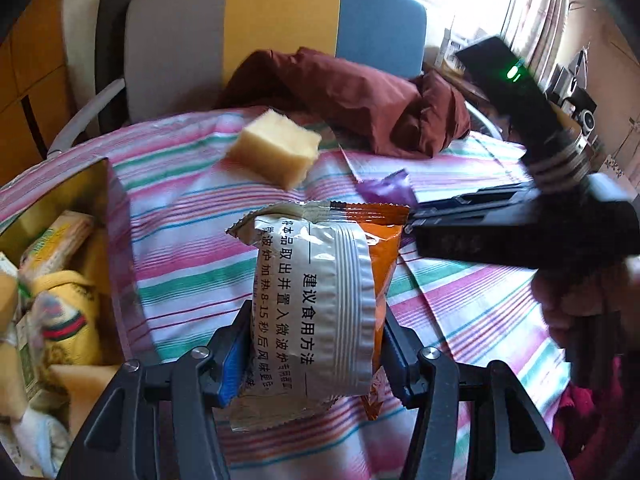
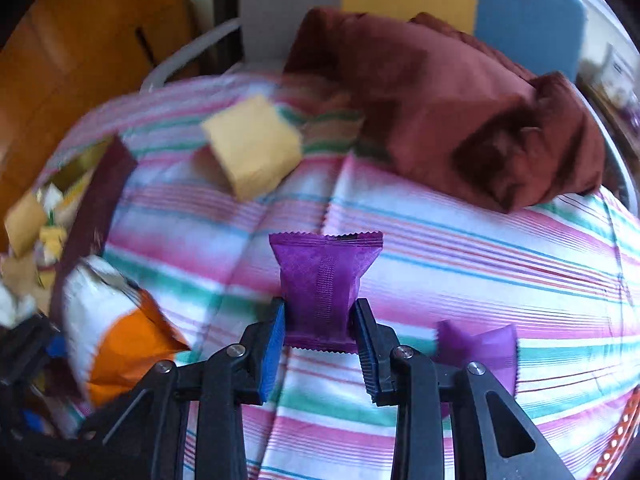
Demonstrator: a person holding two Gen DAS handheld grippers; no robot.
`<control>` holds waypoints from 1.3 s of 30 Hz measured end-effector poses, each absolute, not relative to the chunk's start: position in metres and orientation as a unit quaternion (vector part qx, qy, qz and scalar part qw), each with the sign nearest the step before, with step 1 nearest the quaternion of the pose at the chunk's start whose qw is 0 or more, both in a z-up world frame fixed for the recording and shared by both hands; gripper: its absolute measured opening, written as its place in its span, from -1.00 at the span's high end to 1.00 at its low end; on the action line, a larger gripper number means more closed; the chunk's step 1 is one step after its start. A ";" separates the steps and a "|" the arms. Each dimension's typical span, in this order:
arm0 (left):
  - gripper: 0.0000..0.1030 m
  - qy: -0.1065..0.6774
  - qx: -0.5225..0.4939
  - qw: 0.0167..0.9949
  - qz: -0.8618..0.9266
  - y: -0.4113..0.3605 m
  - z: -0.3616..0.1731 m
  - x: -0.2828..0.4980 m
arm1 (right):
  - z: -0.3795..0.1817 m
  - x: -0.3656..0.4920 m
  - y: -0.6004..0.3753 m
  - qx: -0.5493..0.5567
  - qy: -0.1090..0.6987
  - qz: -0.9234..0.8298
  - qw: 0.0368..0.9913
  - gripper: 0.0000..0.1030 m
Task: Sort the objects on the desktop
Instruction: 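Carry the snack bag and purple pouch over the gold tray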
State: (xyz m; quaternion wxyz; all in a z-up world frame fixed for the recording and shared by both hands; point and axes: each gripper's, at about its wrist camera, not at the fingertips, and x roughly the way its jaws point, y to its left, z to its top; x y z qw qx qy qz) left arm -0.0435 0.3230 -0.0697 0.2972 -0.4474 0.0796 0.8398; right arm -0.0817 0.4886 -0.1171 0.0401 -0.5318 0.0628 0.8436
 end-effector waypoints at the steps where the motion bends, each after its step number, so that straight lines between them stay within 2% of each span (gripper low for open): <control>1: -0.12 0.079 -0.442 0.297 0.843 0.320 -0.066 -0.042 | -0.116 -0.082 0.485 -0.531 0.064 0.844 0.039 0.34; 13: -0.12 0.055 -0.384 0.283 0.877 0.269 -0.014 -0.025 | -0.104 -0.073 0.462 -0.527 0.076 0.845 0.049 0.34; 29: -0.12 0.021 -0.342 0.273 0.899 0.212 0.017 -0.003 | -0.057 -0.047 0.420 -0.464 0.132 0.875 0.043 0.34; 39: -0.12 -0.001 -0.327 0.231 0.917 0.165 0.025 -0.005 | -0.043 -0.053 0.371 -0.438 0.136 0.889 0.013 0.34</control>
